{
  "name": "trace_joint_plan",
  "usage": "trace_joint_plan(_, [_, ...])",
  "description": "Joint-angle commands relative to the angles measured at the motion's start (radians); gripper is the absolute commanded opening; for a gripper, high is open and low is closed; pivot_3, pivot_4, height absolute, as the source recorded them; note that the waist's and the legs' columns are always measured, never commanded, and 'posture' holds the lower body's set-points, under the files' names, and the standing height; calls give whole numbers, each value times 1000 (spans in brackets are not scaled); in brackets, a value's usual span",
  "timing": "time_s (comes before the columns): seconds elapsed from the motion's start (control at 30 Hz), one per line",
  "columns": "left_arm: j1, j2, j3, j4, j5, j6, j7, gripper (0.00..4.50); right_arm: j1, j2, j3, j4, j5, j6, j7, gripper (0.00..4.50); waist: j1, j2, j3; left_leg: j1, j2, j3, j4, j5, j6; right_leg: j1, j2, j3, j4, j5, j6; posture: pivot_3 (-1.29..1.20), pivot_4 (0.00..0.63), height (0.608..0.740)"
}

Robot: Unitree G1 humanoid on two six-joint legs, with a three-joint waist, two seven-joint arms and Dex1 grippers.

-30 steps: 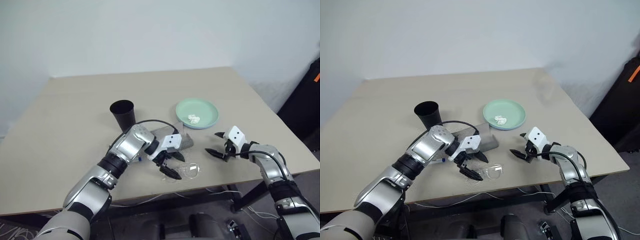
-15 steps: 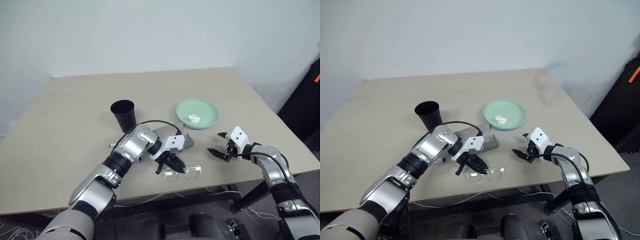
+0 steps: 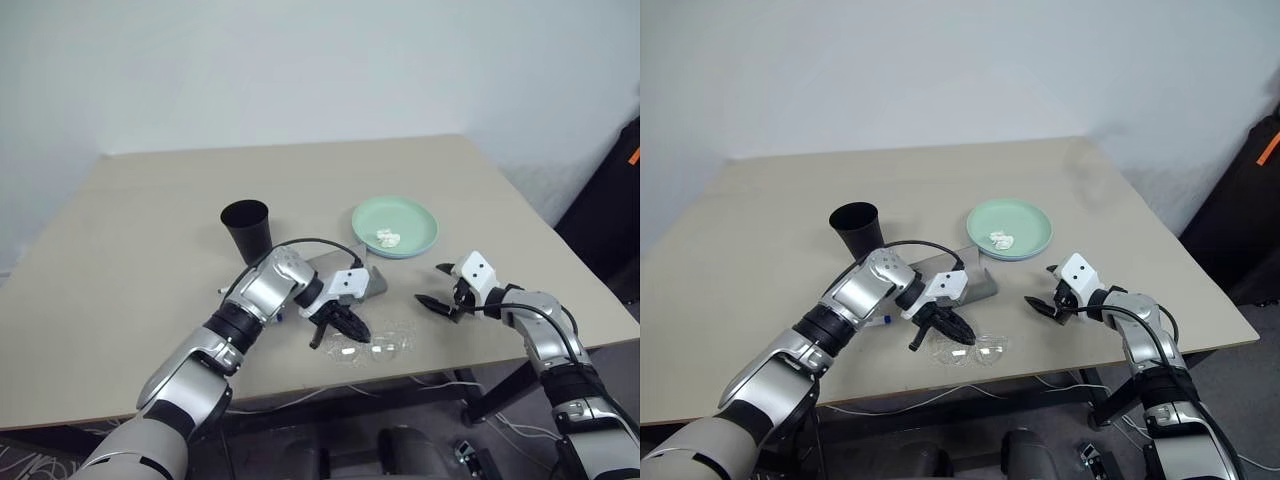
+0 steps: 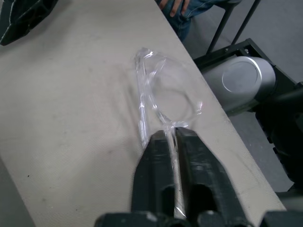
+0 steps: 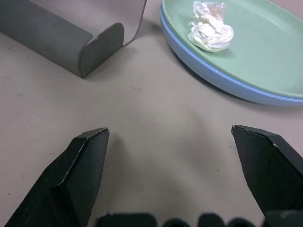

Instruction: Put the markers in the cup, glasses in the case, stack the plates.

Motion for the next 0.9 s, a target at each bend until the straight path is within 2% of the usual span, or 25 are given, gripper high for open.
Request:
trace_joint_plan(0.03, [-18, 6, 17, -17, 8, -12, 4, 46, -35, -6, -18, -18, 17, -14, -2, 4500, 0, 0, 0, 0, 0, 0, 0, 0, 0, 0, 0, 0, 0, 0, 0, 0, 0, 720])
trace_joint_plan(0.3, [-23, 4, 28, -15, 10, -27, 14, 46, -40, -6, -24, -24, 30, -8, 11, 4500, 0, 0, 0, 0, 0, 0, 1, 0, 1, 0, 0, 1, 0, 0, 0, 0, 0, 720])
trace_joint_plan(0.47, [-47, -1, 89, -60, -49, 21, 2, 46, -47, -11, -27, -18, 29, -6, 6, 4500, 0, 0, 0, 0, 0, 0, 1, 0, 1, 0, 0, 1, 0, 0, 0, 0, 0, 720])
trace_joint_plan(0.73, [-52, 59, 199, -185, -149, 76, -15, 46, -112, -13, -39, 74, 14, -37, -45, 4500, -3, 0, 0, -1, 0, 0, 1, 0, 1, 0, 1, 2, 0, 1, 1, 0, 0, 720])
trace_joint_plan(0.9, [-92, 70, 243, -131, -123, 33, 66, 46, -127, -10, -35, 99, 11, -51, -47, 4500, -2, 0, 0, 0, 0, 0, 1, 0, 1, 0, 3, 4, 0, 1, 1, 0, 0, 720])
